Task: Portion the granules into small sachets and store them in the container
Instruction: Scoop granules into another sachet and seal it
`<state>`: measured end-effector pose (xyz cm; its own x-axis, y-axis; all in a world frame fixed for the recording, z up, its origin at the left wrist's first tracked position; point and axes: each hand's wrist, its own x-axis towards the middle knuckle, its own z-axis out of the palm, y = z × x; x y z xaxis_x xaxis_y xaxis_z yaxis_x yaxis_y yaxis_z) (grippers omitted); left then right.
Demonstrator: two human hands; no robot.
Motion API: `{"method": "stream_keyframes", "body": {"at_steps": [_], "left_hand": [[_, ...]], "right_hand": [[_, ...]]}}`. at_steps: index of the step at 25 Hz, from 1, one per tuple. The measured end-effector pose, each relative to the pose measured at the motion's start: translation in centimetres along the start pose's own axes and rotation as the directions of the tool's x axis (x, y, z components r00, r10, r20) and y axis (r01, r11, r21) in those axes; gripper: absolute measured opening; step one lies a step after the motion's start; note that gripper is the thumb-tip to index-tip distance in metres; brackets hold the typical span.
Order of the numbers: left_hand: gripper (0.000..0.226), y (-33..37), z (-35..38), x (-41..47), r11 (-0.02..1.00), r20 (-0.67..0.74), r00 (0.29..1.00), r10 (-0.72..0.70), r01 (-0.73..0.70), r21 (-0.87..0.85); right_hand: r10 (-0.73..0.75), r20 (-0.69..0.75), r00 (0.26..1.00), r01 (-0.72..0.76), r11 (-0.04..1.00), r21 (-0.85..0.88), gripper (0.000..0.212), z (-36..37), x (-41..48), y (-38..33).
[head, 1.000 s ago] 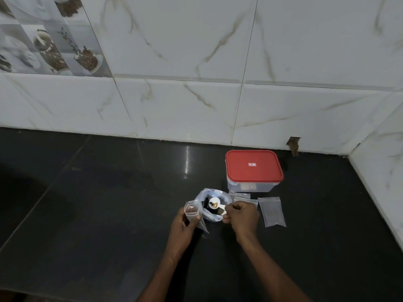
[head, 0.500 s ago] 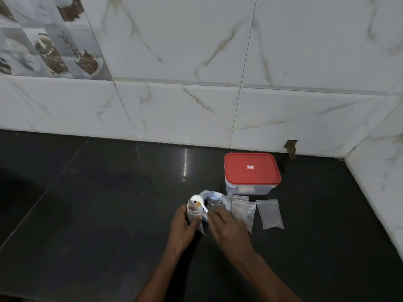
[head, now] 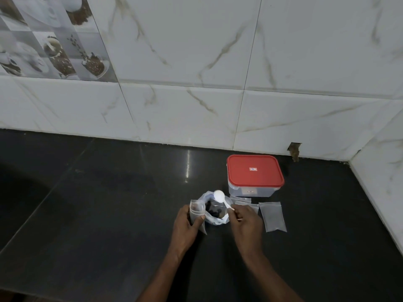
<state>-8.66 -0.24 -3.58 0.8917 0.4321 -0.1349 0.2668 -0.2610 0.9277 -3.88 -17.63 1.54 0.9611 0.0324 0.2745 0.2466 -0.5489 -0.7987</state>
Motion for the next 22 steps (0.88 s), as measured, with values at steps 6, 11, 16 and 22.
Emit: {"method": "stream_keyframes", "body": {"at_steps": [6, 11, 16, 22], "left_hand": [[0.027, 0.8, -0.2, -0.5, 0.999, -0.038, 0.999, 0.027, -0.029, -0.042], [0.036, 3.3, 1.5, -1.1, 0.995, 0.083, 0.995, 0.063, -0.056, -0.086], [0.046, 3.7, 1.7, -1.3, 0.934, 0.274, 0.961, 0.036, 0.065, -0.352], [0.033, 4.9, 2.7, -1.7, 0.913, 0.313, 0.949, 0.04, 0.093, -0.398]], "right_hand": [[0.059, 0.143, 0.988, -0.031, 0.981, -0.192, 0.023, -1.2, 1.3, -0.2], [0.148, 0.384, 0.912, -0.229, 0.958, 0.175, 0.005, -0.9, 1.3, -2.8], [0.233, 0.374, 0.897, -0.366, 0.868, 0.336, 0.013, -3.4, 2.3, -0.1], [0.208, 0.347, 0.914, -0.346, 0.846, 0.405, 0.012, -4.5, 2.4, 0.5]]}}
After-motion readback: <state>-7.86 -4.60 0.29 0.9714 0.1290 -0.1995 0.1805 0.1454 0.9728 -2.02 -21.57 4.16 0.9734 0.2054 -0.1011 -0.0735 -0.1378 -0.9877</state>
